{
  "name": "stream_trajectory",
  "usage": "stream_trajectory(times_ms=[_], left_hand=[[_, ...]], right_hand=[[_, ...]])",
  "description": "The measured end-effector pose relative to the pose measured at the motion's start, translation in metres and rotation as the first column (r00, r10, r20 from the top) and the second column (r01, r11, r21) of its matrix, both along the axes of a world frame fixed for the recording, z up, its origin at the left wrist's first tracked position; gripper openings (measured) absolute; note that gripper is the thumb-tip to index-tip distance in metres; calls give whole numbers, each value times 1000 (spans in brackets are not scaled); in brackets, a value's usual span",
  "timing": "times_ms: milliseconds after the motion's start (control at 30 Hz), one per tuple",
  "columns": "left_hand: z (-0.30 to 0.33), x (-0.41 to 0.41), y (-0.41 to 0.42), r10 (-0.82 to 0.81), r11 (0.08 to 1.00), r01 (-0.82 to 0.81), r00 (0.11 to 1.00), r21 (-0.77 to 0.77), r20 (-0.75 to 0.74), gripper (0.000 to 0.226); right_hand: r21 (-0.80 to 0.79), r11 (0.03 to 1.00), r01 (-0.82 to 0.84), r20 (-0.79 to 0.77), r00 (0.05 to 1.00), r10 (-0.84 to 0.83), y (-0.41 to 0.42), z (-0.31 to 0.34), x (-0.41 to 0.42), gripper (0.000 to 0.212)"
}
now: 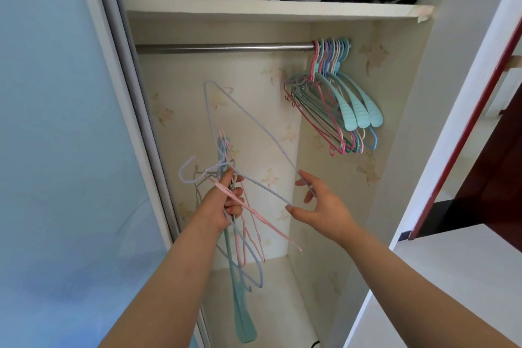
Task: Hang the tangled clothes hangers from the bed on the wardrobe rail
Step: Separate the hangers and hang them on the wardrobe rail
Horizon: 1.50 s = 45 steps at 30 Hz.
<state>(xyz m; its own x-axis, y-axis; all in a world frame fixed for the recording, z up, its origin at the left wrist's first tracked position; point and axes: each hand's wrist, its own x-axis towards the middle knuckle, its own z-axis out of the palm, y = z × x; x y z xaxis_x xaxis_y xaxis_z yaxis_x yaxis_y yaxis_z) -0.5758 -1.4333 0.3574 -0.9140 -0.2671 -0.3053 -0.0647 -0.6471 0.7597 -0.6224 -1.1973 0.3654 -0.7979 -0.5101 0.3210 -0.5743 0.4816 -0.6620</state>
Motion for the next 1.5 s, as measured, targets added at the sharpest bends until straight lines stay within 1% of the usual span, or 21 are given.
stream_trajectory(times_ms=[67, 167, 200, 267, 333, 367, 400, 467, 500, 533, 633, 700, 767, 867, 967, 1067, 1167, 1233, 1367, 1433, 1500], left_hand=[[-1, -1, 5, -29, 999, 29, 1000, -28, -1, 35], [-3, -1, 11, -49, 999, 49, 999, 22, -6, 36], [-5, -1, 11, -36, 999, 36, 999, 30, 6, 36], [-7, -2, 10, -1, 1000, 0, 999, 30, 42, 37], [-9, -2, 9, 12, 999, -14, 997, 33, 70, 37], [-9, -2, 9, 10, 999, -12, 997, 30, 76, 38], [-9, -2, 9, 5, 1000, -7, 997, 25, 80, 38], [-5, -2, 10, -4, 1000, 2, 997, 23, 79, 38], [-2, -1, 11, -15, 999, 13, 997, 30, 69, 37], [2, -1, 12, -30, 999, 28, 998, 40, 51, 37], [11, 2, 12, -79, 995, 81, 996, 62, -32, 35], [13, 4, 10, -132, 986, 142, 984, 85, -116, 32], [13, 6, 8, -151, 979, 173, 971, 104, -187, 32], [12, 9, 3, -182, 962, 227, 946, 149, -269, 31], [14, 11, 1, -243, 941, 306, 910, 148, -336, 38], [14, 13, 0, -257, 938, 319, 902, 136, -346, 38], [12, 12, 2, -246, 942, 309, 903, 133, -353, 38], [11, 11, 4, -234, 944, 300, 904, 141, -357, 39], [11, 6, 8, -257, 936, 324, 897, 136, -360, 38], [12, 6, 10, -275, 931, 342, 888, 128, -368, 35], [14, 7, 11, -283, 925, 357, 878, 133, -386, 32]], right_hand=[[-1, 1000, -21, 2, 1000, 21, -4, 2, 8, 81], [-11, 1000, -2, 27, 1000, 3, -10, 8, 13, 78], [-57, 998, 15, 66, 998, -11, -10, 11, 12, 76], [-191, 979, 77, 205, 978, -37, -9, 20, 5, 71], [-244, 955, 165, 346, 935, -73, -7, 35, -8, 69], [-245, 949, 199, 430, 900, -78, -6, 44, -15, 67], [-250, 941, 228, 539, 840, -60, -7, 54, -22, 64], [-295, 912, 283, 744, 667, 33, -8, 70, -34, 60], [-320, 897, 305, 790, 609, 75, -8, 77, -39, 60], [-347, 883, 315, 801, 590, 104, -9, 84, -45, 60], [-441, 829, 345, 781, 602, 166, -16, 109, -60, 59], [-464, 799, 383, 784, 596, 170, -23, 124, -71, 60], [-442, 794, 418, 807, 572, 147, -29, 132, -80, 66], [-374, 829, 414, 848, 514, 126, -33, 134, -93, 77], [-353, 841, 410, 862, 493, 121, -33, 133, -97, 77], [-378, 793, 478, 852, 515, 95, -32, 131, -101, 69], [-414, 763, 496, 833, 545, 97, -28, 135, -107, 63], [-395, 784, 479, 826, 558, 74, -28, 141, -110, 63], [-263, 871, 414, 848, 530, 4, -33, 143, -109, 76], [-271, 861, 430, 849, 529, 3, -32, 138, -108, 77], [-312, 825, 471, 835, 551, 1, -28, 132, -107, 75]])
